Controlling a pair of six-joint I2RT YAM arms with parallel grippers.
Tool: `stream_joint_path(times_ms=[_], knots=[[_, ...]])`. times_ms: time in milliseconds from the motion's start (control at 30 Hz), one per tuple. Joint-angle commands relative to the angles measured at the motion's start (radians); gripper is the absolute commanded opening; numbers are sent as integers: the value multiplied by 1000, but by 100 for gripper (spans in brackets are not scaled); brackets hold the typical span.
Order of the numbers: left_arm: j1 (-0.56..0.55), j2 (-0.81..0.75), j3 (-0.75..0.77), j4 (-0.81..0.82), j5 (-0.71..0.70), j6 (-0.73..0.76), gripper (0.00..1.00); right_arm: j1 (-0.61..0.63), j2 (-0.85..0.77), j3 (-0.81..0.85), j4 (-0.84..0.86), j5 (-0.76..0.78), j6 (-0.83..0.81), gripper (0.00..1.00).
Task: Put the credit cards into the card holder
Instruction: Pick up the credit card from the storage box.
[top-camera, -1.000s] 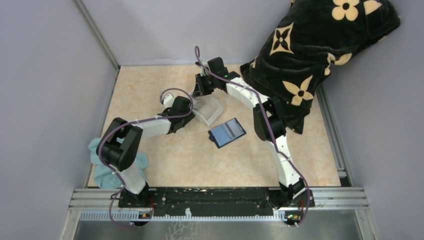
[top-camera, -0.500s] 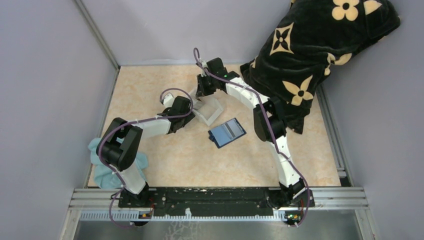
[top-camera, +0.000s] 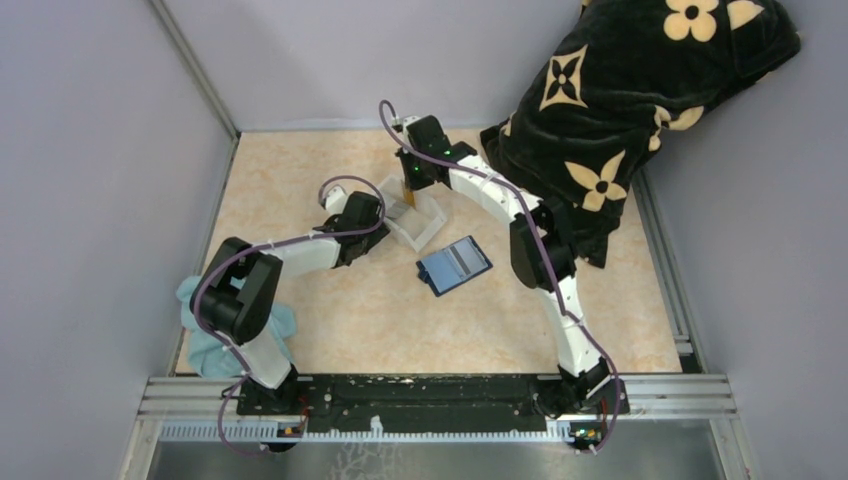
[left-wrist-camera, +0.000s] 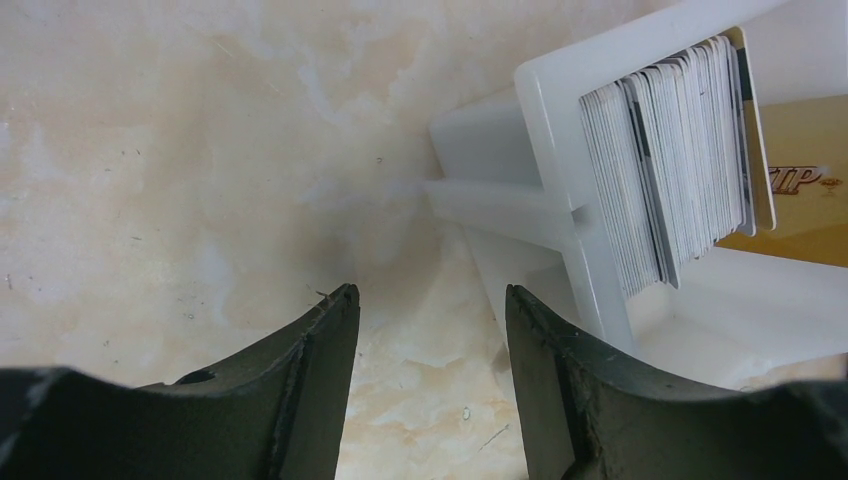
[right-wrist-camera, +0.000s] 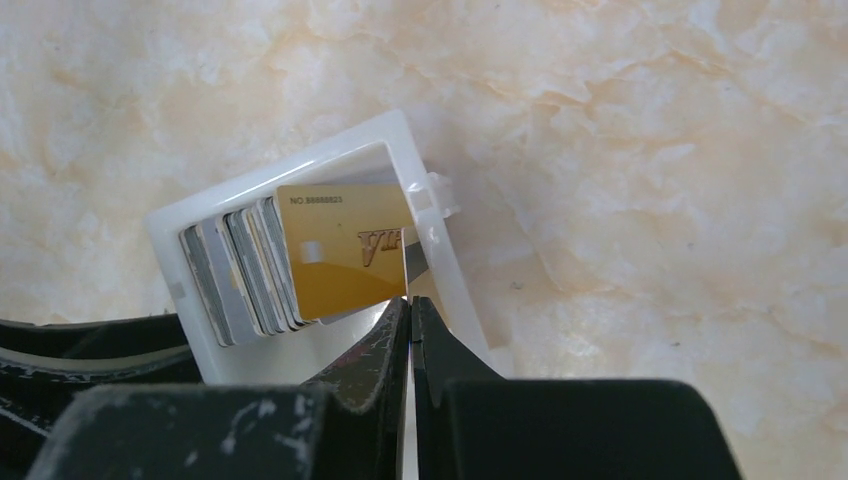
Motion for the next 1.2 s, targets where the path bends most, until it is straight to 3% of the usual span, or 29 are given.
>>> stream_joint_path(times_ms=[0,333,767,1033,1167], knots=[[4,-41,1,-16,-18,15,63,24,-89,-12,4,98,-35,0],[5,-89,-12,-35,-35,25,64,44,-97,-37,-6,180,-65,0],[3,-245,-75,22,15,124,66,45,-297,-218,69,179,-44,0],[2,-359,-122,103,130,217,67,44,-437,-333,99,148,-21,0],[2,-410,-171,206,290,285,68,45,-548,-446,101,110,-1,0]])
